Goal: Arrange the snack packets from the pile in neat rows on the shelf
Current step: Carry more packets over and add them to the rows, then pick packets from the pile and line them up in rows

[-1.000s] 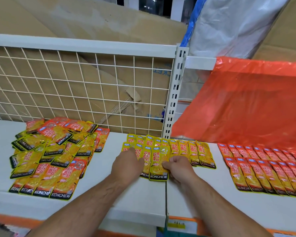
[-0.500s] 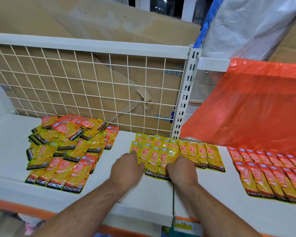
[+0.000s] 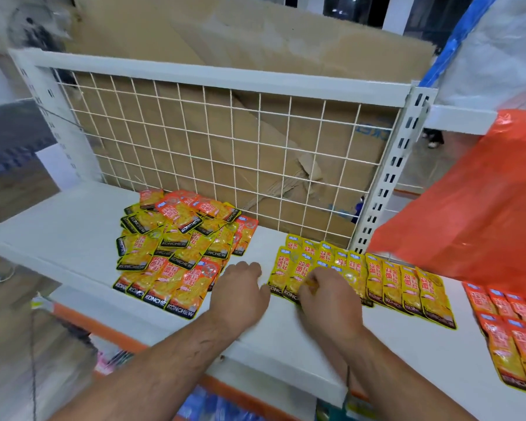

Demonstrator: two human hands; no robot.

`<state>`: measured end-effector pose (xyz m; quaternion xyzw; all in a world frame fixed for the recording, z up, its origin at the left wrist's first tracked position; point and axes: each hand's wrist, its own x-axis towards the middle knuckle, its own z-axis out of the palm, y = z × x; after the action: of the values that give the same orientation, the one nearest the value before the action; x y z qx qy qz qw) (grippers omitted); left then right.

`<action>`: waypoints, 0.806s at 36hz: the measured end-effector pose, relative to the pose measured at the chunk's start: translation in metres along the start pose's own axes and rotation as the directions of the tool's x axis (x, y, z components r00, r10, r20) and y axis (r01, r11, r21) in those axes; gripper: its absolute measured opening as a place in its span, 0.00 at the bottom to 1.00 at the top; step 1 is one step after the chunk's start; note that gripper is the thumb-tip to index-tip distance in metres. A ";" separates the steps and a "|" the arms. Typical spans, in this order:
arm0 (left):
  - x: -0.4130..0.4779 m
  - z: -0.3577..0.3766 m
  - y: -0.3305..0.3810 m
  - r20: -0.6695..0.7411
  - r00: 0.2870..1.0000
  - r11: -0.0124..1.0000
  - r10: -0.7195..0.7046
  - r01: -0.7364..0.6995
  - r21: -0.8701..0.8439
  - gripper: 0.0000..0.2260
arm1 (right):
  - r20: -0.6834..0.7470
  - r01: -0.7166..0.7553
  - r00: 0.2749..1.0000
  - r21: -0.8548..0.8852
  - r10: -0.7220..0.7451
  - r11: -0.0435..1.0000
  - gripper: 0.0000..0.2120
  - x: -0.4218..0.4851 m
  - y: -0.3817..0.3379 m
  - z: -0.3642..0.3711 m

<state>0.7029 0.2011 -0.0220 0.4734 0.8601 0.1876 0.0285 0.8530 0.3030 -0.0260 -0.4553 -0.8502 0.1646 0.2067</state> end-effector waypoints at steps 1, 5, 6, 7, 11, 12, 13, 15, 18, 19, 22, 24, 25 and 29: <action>0.000 -0.002 -0.007 -0.008 1.000 1.000 0.000 0.000 -0.003 0.15 | 0.021 0.030 0.999 -0.016 -0.030 0.999 0.07 0.000 -0.007 0.005; -0.002 -0.013 -0.037 -0.044 0.999 0.999 0.025 -0.023 0.032 0.16 | 0.077 0.177 0.982 -0.035 -0.174 0.984 0.13 -0.001 -0.035 0.022; -0.002 -0.017 -0.045 -0.057 0.998 0.998 0.028 -0.025 0.051 0.14 | 0.085 0.196 0.978 -0.033 -0.193 0.980 0.15 0.000 -0.042 0.026; -0.001 -0.021 -0.053 -0.071 0.997 0.997 0.028 -0.023 0.073 0.13 | 0.093 0.211 0.974 -0.035 -0.207 0.977 0.17 0.002 -0.051 0.030; 0.003 -0.037 -0.093 -0.136 0.991 0.993 0.017 -0.001 0.116 0.12 | 0.107 0.282 0.956 -0.055 -0.275 0.958 0.28 0.010 -0.095 0.046; 0.005 -0.040 -0.105 -0.146 0.989 0.992 0.014 0.004 0.122 0.13 | 0.103 0.283 0.955 -0.050 -0.277 0.958 0.29 0.012 -0.107 0.050; 0.006 -0.045 -0.118 -0.154 0.988 0.991 0.012 0.008 0.133 0.14 | 0.110 0.282 0.955 -0.060 -0.275 0.957 0.28 0.013 -0.121 0.053; 0.010 -0.055 -0.145 -0.161 0.987 0.988 0.009 0.015 0.151 0.15 | 0.142 0.280 0.954 -0.114 -0.263 0.953 0.22 0.018 -0.148 0.062; 0.018 -0.073 -0.185 -0.167 0.986 0.986 -0.004 0.032 0.163 0.15 | 0.138 0.290 0.953 -0.141 -0.271 0.947 0.17 0.027 -0.183 0.081; 0.021 -0.078 -0.197 -0.160 0.987 0.985 -0.017 0.044 0.166 0.15 | 0.129 0.289 0.954 -0.137 -0.272 0.947 0.18 0.030 -0.193 0.088; 0.029 -0.090 -0.226 -0.121 0.992 0.988 -0.048 0.064 0.138 0.18 | 0.113 0.263 0.962 -0.147 -0.249 0.953 0.19 0.038 -0.222 0.108; 0.033 -0.094 -0.242 -0.094 0.994 0.987 -0.054 0.068 0.142 0.21 | 0.076 0.223 0.974 -0.165 -0.213 0.961 0.18 0.043 -0.238 0.118; 0.035 -0.095 -0.249 -0.076 0.995 0.987 -0.065 0.075 0.139 0.21 | 0.056 0.196 0.980 -0.174 -0.189 0.965 0.18 0.046 -0.246 0.123; 0.043 -0.100 -0.267 0.025 0.994 0.993 -0.111 0.110 0.042 0.24 | 0.067 0.075 0.996 -0.236 -0.061 0.969 0.25 0.059 -0.271 0.134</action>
<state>0.4418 0.0783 -0.0173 0.4282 0.8881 0.1617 0.0412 0.5652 0.1965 -0.0027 -0.4424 -0.8847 0.0677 0.1308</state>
